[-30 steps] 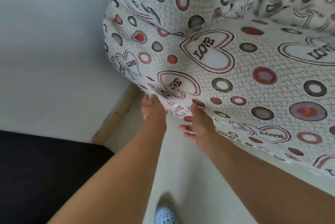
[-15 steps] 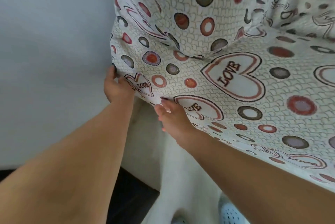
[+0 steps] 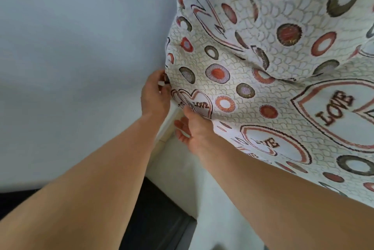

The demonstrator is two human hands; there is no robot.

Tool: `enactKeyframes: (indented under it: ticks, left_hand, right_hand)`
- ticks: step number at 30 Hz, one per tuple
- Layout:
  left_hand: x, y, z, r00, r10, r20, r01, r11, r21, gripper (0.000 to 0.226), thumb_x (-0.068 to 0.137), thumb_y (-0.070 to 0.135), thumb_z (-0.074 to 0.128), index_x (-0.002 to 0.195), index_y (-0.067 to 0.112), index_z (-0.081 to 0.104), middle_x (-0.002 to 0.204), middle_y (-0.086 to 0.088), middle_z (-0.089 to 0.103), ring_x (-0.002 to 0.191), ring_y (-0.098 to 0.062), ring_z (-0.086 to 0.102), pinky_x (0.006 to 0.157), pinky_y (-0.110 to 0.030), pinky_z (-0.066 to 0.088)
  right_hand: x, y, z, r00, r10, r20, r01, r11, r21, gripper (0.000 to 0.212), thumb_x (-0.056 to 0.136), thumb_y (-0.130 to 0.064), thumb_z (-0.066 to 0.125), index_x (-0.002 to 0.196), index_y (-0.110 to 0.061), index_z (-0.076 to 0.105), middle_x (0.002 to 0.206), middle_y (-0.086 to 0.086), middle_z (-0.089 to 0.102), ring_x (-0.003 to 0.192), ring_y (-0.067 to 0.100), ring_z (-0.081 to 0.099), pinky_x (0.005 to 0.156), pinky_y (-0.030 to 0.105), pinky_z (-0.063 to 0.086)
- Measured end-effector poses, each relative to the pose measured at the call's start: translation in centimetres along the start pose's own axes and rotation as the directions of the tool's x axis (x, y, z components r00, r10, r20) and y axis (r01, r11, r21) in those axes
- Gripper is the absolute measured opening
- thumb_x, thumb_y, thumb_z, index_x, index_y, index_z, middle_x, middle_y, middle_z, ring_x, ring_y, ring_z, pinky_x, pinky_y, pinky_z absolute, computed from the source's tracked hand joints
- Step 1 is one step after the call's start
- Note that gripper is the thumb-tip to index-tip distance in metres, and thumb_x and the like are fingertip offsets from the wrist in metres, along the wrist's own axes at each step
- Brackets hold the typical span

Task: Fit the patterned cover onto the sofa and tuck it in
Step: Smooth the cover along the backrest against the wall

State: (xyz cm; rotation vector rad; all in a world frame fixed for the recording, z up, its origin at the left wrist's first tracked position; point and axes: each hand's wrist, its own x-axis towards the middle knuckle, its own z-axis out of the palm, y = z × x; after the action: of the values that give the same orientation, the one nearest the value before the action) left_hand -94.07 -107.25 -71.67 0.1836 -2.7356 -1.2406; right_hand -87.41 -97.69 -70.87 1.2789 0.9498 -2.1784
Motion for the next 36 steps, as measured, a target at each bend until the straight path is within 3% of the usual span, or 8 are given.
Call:
enactKeyframes:
  ticks: [5, 11, 15, 19, 25, 27, 30, 36]
  left_hand:
    - [1.6, -0.8, -1.3, 0.996, -0.043, 0.08, 0.044, 0.999, -0.008, 0.017, 0.086, 0.005, 0.06, 0.1, 0.011, 0.068, 0.088, -0.004, 0.068, 0.078, -0.021, 0.064, 0.077, -0.042, 0.057]
    - [2.3, -1.3, -1.7, 0.982, 0.071, 0.177, -0.093, 0.988, 0.121, 0.012, 0.091, 0.008, 0.05, 0.096, 0.007, 0.06, 0.094, -0.008, 0.062, 0.084, -0.026, 0.061, 0.074, -0.038, 0.054]
    - [1.2, -2.7, -1.5, 0.964, 0.157, 0.216, -0.221, 0.923, 0.316, 0.015, 0.093, 0.007, 0.045, 0.098, 0.005, 0.06, 0.102, -0.013, 0.059, 0.092, -0.03, 0.057, 0.073, -0.032, 0.042]
    - [1.2, -3.4, -0.1, 0.981, 0.057, 0.184, -0.127, 0.91, 0.395, 0.017, 0.094, 0.011, 0.042, 0.095, 0.01, 0.059, 0.104, -0.008, 0.06, 0.093, -0.03, 0.057, 0.074, -0.036, 0.047]
    - [1.8, -3.7, 1.2, 0.973, -0.08, 0.215, -0.041, 0.862, 0.506, 0.02, 0.092, 0.016, 0.039, 0.093, 0.021, 0.058, 0.103, -0.003, 0.064, 0.089, -0.03, 0.057, 0.069, -0.031, 0.039]
    - [1.6, -3.5, 1.8, 0.969, -0.151, 0.193, 0.061, 0.912, 0.405, 0.02, 0.089, 0.013, 0.04, 0.086, 0.026, 0.055, 0.094, -0.002, 0.063, 0.083, -0.031, 0.058, 0.07, -0.034, 0.048]
    - [0.4, -3.4, 2.6, 0.939, -0.314, 0.138, 0.329, 0.939, -0.097, 0.026, 0.088, 0.003, 0.041, 0.095, 0.019, 0.06, 0.09, -0.004, 0.063, 0.084, -0.034, 0.063, 0.062, -0.045, 0.059]
    - [-4.1, -1.0, 4.5, 0.752, -0.6, 0.272, 0.62, 0.504, -0.601, 0.021, 0.093, -0.011, 0.048, 0.101, 0.005, 0.057, 0.106, -0.019, 0.064, 0.081, -0.028, 0.065, 0.06, -0.027, 0.059]
  right_hand:
    - [1.7, 0.6, 2.7, 0.998, 0.004, -0.055, 0.003, 0.991, 0.137, 0.033, 0.083, -0.034, 0.073, 0.104, -0.012, 0.063, 0.103, 0.005, 0.069, 0.073, 0.014, 0.067, 0.051, 0.024, 0.045]
    - [2.8, 1.1, 4.6, 0.991, 0.002, -0.136, 0.042, 0.948, 0.315, 0.01, 0.084, -0.017, 0.071, 0.082, -0.01, 0.063, 0.078, 0.003, 0.069, 0.049, 0.005, 0.059, 0.037, 0.016, 0.034]
    - [3.9, 1.1, 3.9, 0.978, -0.057, -0.2, 0.089, 0.984, 0.153, 0.01, 0.083, -0.01, 0.064, 0.092, -0.006, 0.066, 0.07, 0.006, 0.07, 0.04, 0.006, 0.055, 0.037, 0.015, 0.034]
    - [5.7, 2.0, 2.5, 0.954, -0.149, -0.261, 0.14, 0.989, -0.054, 0.008, 0.08, -0.013, 0.067, 0.083, -0.012, 0.06, 0.06, 0.008, 0.068, 0.032, 0.01, 0.045, 0.041, 0.017, 0.032]
    - [8.6, 3.3, 2.0, 0.943, -0.234, -0.237, 0.208, 0.969, -0.13, 0.025, 0.085, -0.021, 0.067, 0.104, -0.005, 0.065, 0.065, 0.006, 0.07, 0.038, 0.012, 0.048, 0.039, 0.016, 0.034]
    - [8.6, 3.7, 1.4, 0.952, -0.213, -0.218, 0.206, 0.977, -0.053, 0.027, 0.086, -0.022, 0.068, 0.106, -0.004, 0.065, 0.07, 0.006, 0.068, 0.042, 0.013, 0.049, 0.042, 0.019, 0.034]
    - [7.8, 4.5, -1.2, 0.974, -0.128, -0.189, 0.145, 0.986, 0.078, 0.031, 0.088, -0.02, 0.066, 0.118, -0.012, 0.061, 0.083, 0.004, 0.065, 0.055, 0.015, 0.055, 0.044, 0.021, 0.032]
    - [7.1, 3.4, -7.4, 0.967, -0.07, -0.246, 0.123, 0.971, 0.204, 0.023, 0.088, -0.01, 0.064, 0.11, -0.016, 0.061, 0.089, -0.001, 0.064, 0.056, 0.011, 0.053, 0.041, 0.016, 0.03]
